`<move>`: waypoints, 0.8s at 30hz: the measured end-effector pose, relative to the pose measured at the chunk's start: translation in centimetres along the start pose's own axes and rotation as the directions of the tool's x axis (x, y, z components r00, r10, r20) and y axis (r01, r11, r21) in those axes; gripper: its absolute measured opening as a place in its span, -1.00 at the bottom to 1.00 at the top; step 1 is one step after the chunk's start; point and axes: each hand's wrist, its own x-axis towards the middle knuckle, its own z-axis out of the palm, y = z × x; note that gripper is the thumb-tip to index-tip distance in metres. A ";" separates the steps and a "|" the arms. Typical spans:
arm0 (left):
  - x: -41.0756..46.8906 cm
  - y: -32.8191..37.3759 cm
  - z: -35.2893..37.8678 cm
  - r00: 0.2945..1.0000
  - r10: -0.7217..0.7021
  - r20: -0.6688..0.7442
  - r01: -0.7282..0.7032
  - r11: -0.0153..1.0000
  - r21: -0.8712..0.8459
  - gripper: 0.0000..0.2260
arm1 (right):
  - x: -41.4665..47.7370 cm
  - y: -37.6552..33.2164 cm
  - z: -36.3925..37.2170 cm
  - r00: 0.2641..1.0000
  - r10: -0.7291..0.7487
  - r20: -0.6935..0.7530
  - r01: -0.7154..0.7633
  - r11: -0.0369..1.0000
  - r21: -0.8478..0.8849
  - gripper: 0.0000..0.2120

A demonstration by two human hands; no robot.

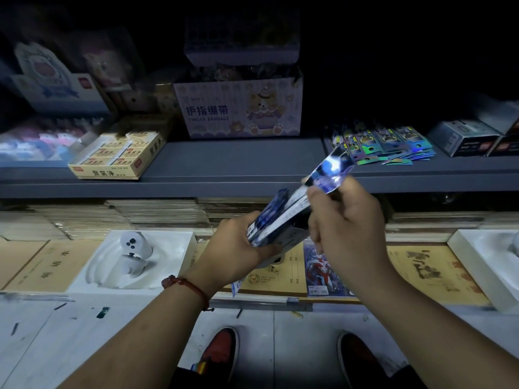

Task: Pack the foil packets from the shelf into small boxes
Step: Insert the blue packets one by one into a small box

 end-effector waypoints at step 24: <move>-0.4 0.3 -0.6 1.000 -0.020 0.014 0.021 0.995 -0.095 -0.72 | 0.9 1.0 -2.4 0.986 -0.047 0.162 0.072 0.986 -0.149 -0.88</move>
